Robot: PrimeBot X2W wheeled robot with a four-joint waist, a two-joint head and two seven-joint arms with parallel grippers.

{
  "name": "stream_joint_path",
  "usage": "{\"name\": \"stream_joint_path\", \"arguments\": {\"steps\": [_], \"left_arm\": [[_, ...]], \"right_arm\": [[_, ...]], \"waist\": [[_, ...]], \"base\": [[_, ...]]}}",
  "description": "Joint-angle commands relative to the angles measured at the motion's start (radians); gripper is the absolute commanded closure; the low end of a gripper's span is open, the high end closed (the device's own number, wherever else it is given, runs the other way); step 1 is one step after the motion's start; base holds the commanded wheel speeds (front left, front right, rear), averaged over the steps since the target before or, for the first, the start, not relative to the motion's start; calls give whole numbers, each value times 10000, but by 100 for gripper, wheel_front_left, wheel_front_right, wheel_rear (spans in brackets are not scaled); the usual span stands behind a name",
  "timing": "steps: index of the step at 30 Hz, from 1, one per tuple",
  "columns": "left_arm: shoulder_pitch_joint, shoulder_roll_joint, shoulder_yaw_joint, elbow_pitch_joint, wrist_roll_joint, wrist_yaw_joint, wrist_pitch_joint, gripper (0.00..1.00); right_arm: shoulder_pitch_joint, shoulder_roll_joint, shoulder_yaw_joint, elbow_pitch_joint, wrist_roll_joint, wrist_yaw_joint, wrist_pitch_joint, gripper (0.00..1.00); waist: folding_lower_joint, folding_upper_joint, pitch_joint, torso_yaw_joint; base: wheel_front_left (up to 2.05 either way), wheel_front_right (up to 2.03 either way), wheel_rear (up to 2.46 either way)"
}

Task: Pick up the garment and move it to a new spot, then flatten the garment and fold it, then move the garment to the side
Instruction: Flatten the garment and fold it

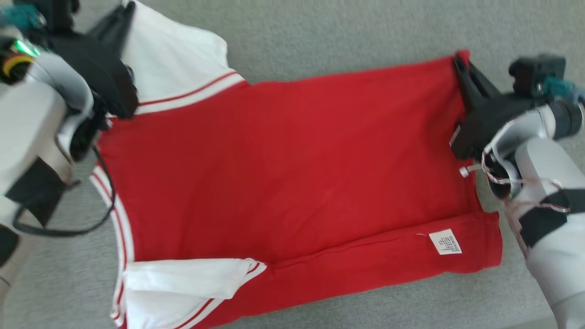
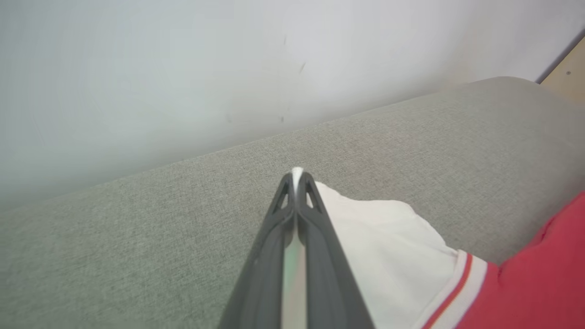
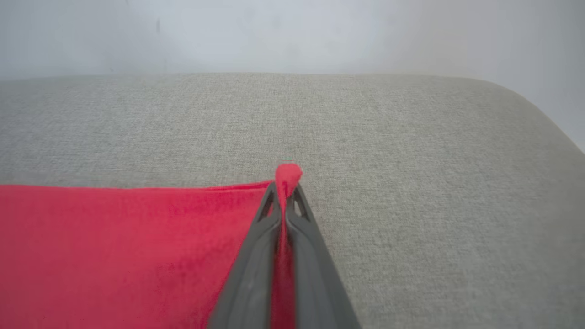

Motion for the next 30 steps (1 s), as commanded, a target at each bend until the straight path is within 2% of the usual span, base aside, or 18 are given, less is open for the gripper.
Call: {"name": "stream_joint_path", "arguments": {"steps": [1,10,19,24,30], "left_arm": [[335,-19,-67,-196,-139,21,-336,100],[1451,138,-416,-1552,-463,21,-1626,100],[2766,233,-20,-3097,-286,260,-2103,100],[3714,200,81,-3780,-154,482,-2128,100],[5605,147,983,-4952,437,1191,-2123,100]], "right_arm": [[325,-202,22,118,-5,-28,-202,100],[1203,-727,147,446,39,-28,-1199,100],[1545,-626,309,969,106,-28,-1853,100],[1925,-731,371,1105,256,-29,-2055,100],[2668,-929,355,928,591,-29,-2294,100]], "waist": [[0,-1,-649,537],[0,-1,-1486,1339],[0,-1,-2064,1822],[0,-1,-2436,1890],[0,-1,-2794,1885]], "base": [[0,0,0],[0,0,0],[0,0,0],[0,0,0],[0,0,0]]}}
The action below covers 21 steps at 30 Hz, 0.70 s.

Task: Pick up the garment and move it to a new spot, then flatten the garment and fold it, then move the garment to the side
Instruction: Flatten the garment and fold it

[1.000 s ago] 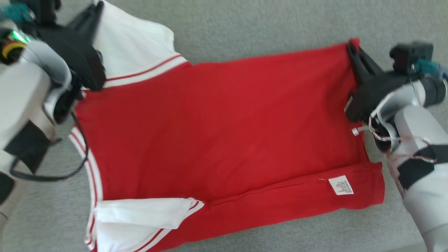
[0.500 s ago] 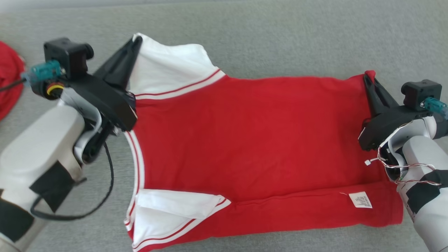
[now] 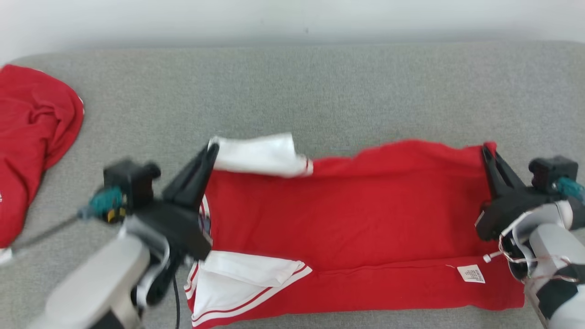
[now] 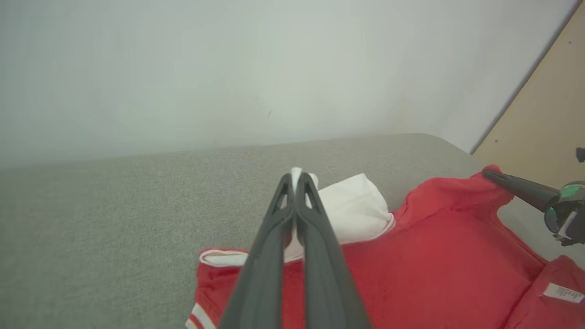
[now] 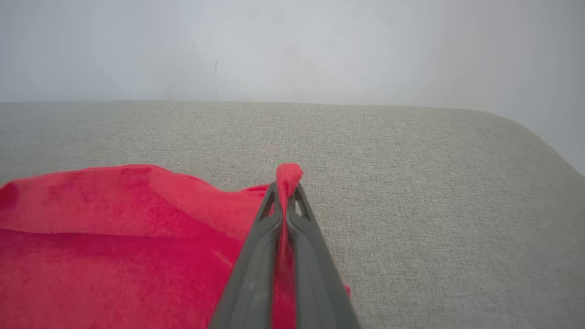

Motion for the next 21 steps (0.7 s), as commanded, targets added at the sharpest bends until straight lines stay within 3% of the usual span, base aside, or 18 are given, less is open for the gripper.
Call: {"name": "stream_joint_path", "arguments": {"steps": [1,7,21], "left_arm": [[431,-24,194,-145,123,88,-29,100],[2334,-324,1360,-826,759,259,-32,100],[4535,-1404,2560,-681,1782,-130,-33,100]], "right_arm": [[198,-101,-46,-74,85,-29,-54,100],[932,-332,-454,-657,263,-29,-103,100],[3412,-50,-2033,-2901,29,-29,-105,100]], "waist": [[2,2,-150,41],[2,2,-265,174],[2,2,-684,424]], "base": [[0,0,0],[0,0,0],[0,0,0]]}}
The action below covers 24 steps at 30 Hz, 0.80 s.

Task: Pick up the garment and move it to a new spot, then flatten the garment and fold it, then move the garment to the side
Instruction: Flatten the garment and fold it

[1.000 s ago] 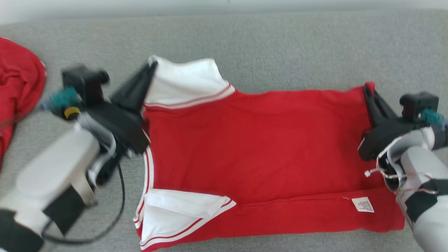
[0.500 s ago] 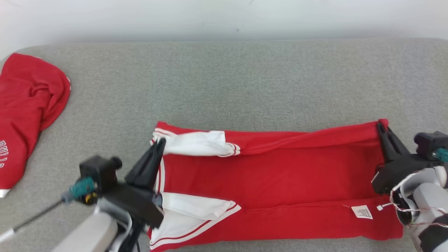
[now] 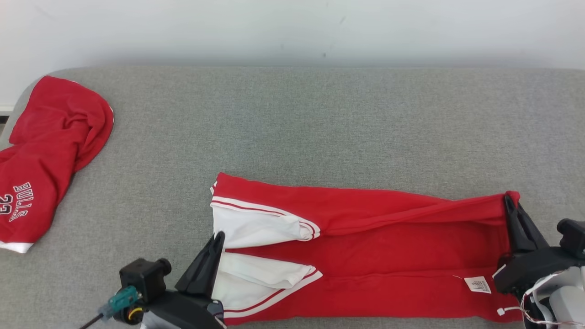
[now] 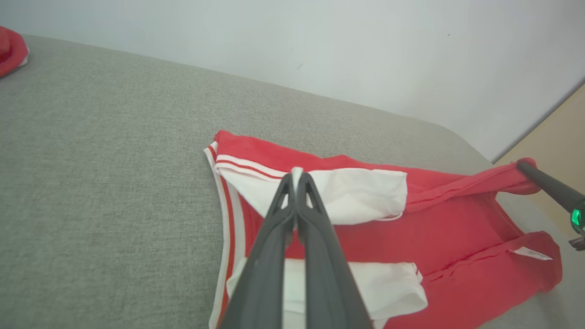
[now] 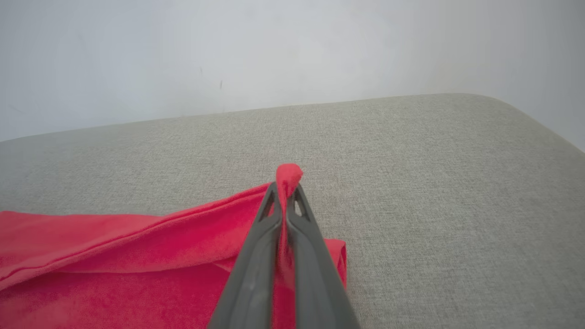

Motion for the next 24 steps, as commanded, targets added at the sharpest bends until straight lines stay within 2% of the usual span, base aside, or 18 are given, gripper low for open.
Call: {"name": "stream_joint_path", "arguments": {"steps": [1,2,3,4,5,11,14,16,17,20,24], "left_arm": [[249,-88,94,50,167,-54,-33,100],[360,-152,204,103,195,-61,-33,100],[457,-207,305,153,226,-72,-33,100],[538,-239,359,210,373,-100,-33,65],[610,-289,451,265,489,-69,-34,0],[1073,-755,1527,168,1302,-55,-34,0],[1387,-1047,2461,-150,1931,41,-34,0],[1627,-1239,3208,-473,2475,107,-34,0],[1627,-1239,3208,-473,2475,107,-34,0],[1996,-1569,4190,-939,3508,119,-34,0],[2408,-1980,5173,-1383,4677,-44,-34,0]], "right_arm": [[191,33,-77,-102,-51,-29,-46,100],[283,58,-175,-180,-38,-29,-46,97],[357,64,-244,-275,-82,-29,-46,41],[463,128,-262,-266,-61,-29,-45,0],[543,153,-276,-304,-62,-29,-47,0],[877,152,-481,-849,50,-29,-45,0],[1090,98,-548,-1114,70,-29,-46,0],[1188,35,-611,-988,92,-29,-46,0],[1188,35,-611,-988,92,-29,-46,0],[1190,34,-637,-603,102,-29,133,0],[1143,175,-716,-136,220,-29,373,0]], "waist": [[1,0,-51,-52],[1,0,-71,-69],[1,0,-89,-82],[1,0,-112,-99],[1,0,-128,-116],[1,0,-240,-191],[1,0,-310,-219],[1,0,-332,-223],[1,0,-332,-223],[1,0,-349,-180],[1,0,-353,-68]], "base": [[0,0,0],[0,0,0],[0,0,0],[0,0,0],[0,0,0],[0,0,0],[0,0,0],[0,0,0],[0,0,0],[0,0,0],[0,0,0]]}}
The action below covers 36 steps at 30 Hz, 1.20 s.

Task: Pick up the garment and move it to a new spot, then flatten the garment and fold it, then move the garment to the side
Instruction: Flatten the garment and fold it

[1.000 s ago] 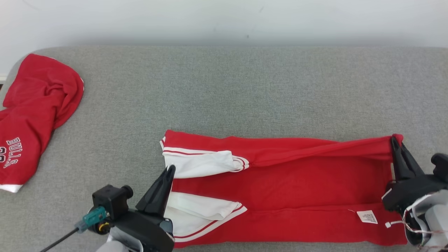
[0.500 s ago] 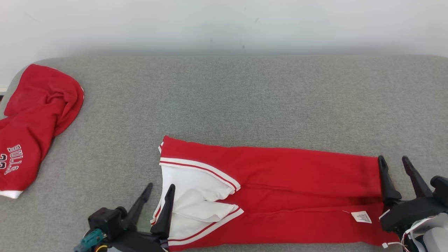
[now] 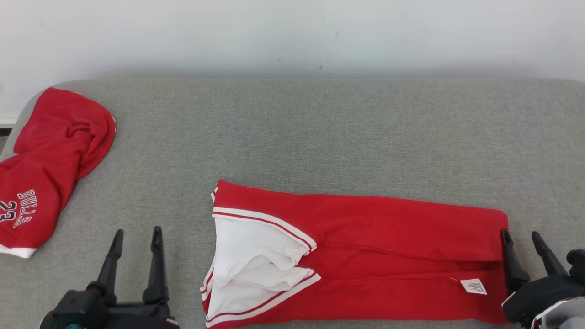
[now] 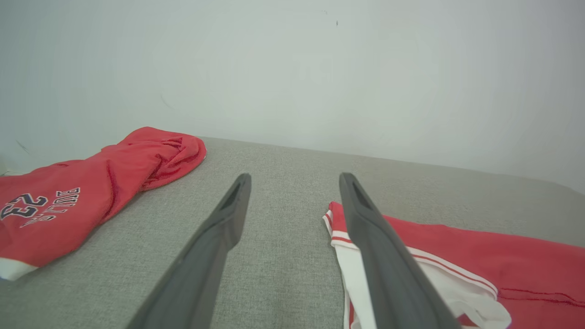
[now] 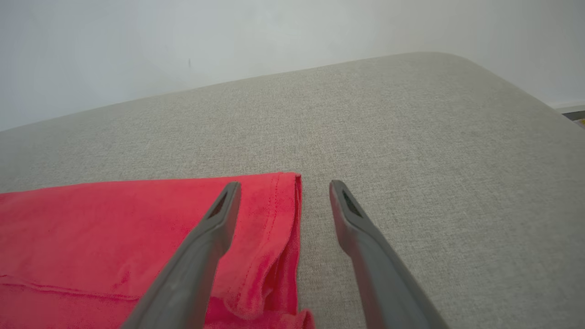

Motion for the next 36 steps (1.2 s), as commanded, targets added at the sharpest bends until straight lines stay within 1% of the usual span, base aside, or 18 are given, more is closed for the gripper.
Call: {"name": "stream_joint_path", "arguments": {"steps": [1,4,7,15,17,18,19,24,27,30,31,36], "left_arm": [[171,-101,99,-41,59,-62,-34,0],[475,-438,722,-147,532,-246,-34,0],[720,-710,1135,-185,885,-433,-34,0],[962,-1003,1664,44,1676,-758,-34,0],[988,-1050,1682,119,1833,-797,-34,0],[996,-1064,1705,147,1890,-826,-34,0],[1006,-1083,1732,178,1929,-841,-34,0],[1063,-1151,1838,281,2060,-927,-34,0],[1101,-1167,1847,305,2123,-930,-34,0],[1159,-1183,1839,305,2204,-962,-34,0],[1175,-1189,1825,298,2265,-981,-34,0],[1274,-1195,1763,269,2403,-1017,-34,0]], "right_arm": [[32,42,-18,56,41,-29,30,0],[85,154,-32,408,139,-29,129,0],[241,305,-60,657,272,-29,123,0],[322,619,266,1317,484,-29,352,0],[281,690,304,1530,614,-29,411,56],[261,715,355,1635,627,-29,458,80],[216,744,403,1724,650,-29,438,100],[-85,759,596,1972,760,-29,172,100],[-277,498,541,2112,879,-29,28,100],[-415,83,386,2255,943,-29,-82,100],[-528,-256,239,2342,997,-29,-115,100],[-625,-1143,-212,2532,1050,-29,-179,100]], "waist": [[0,0,2,39],[0,0,-44,121],[0,0,-120,201],[0,0,-221,244],[0,0,-264,253],[0,0,-282,254],[0,0,-301,252],[0,0,-435,229],[0,0,-520,207],[0,0,-620,166],[0,0,-701,129],[0,0,-911,70]], "base": [[0,0,0],[0,0,0],[0,0,0],[0,0,0],[0,0,0],[0,0,0],[0,0,0],[0,0,0],[0,0,0],[0,0,0],[0,0,0],[0,0,0]]}}
